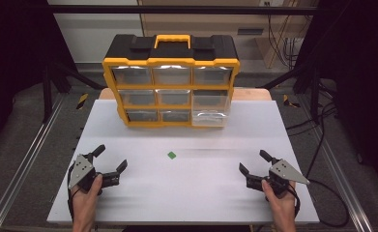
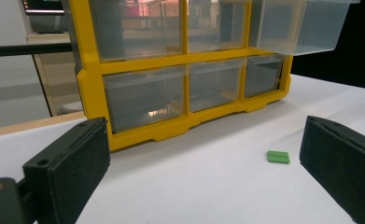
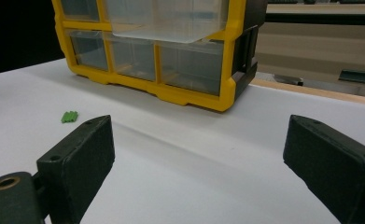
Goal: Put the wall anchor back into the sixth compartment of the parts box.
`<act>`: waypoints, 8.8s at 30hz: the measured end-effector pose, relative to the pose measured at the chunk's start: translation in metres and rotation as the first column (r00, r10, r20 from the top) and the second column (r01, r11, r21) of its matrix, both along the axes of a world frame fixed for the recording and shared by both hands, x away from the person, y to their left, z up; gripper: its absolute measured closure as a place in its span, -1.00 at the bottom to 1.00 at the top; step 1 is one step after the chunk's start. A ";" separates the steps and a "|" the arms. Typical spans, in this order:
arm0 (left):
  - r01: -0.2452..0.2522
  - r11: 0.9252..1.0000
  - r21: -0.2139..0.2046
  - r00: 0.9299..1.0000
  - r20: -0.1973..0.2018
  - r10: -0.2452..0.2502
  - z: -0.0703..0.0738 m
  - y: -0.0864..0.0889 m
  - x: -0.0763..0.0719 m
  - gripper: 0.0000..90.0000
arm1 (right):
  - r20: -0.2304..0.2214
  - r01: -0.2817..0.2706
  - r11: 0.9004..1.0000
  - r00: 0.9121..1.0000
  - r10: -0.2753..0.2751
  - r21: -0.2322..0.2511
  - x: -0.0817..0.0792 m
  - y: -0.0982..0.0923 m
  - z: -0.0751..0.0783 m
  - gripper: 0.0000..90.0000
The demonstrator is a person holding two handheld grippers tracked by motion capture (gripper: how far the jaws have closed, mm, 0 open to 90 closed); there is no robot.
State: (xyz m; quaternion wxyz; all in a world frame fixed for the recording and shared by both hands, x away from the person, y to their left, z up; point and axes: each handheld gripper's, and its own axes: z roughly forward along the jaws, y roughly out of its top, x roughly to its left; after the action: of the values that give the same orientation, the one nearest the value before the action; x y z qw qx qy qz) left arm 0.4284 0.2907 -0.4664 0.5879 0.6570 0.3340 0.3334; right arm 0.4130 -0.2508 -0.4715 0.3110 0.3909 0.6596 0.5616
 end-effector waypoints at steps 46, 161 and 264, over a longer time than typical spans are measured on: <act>0.021 1.000 -0.010 1.000 -0.002 -0.021 -0.001 -0.001 0.009 -0.97 | -0.362 -0.320 0.902 0.909 0.207 -0.289 0.070 0.186 0.038 -0.65; -0.044 0.998 -0.033 0.999 -0.033 0.043 -0.004 0.010 0.007 -0.96 | -0.141 -0.190 0.970 0.976 0.168 -0.155 0.060 0.152 0.164 0.88; -0.043 0.999 -0.016 0.998 -0.054 0.042 -0.006 0.010 0.014 -0.96 | -0.497 -0.293 0.929 0.855 0.149 -0.227 0.107 0.219 0.009 0.39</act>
State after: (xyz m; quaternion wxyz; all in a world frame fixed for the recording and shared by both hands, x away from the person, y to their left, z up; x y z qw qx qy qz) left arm 0.4428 0.3005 -0.4725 0.5771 0.6533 0.3666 0.3252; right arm 0.5204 -0.0317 -0.4625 0.1287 0.3854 0.8323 0.3771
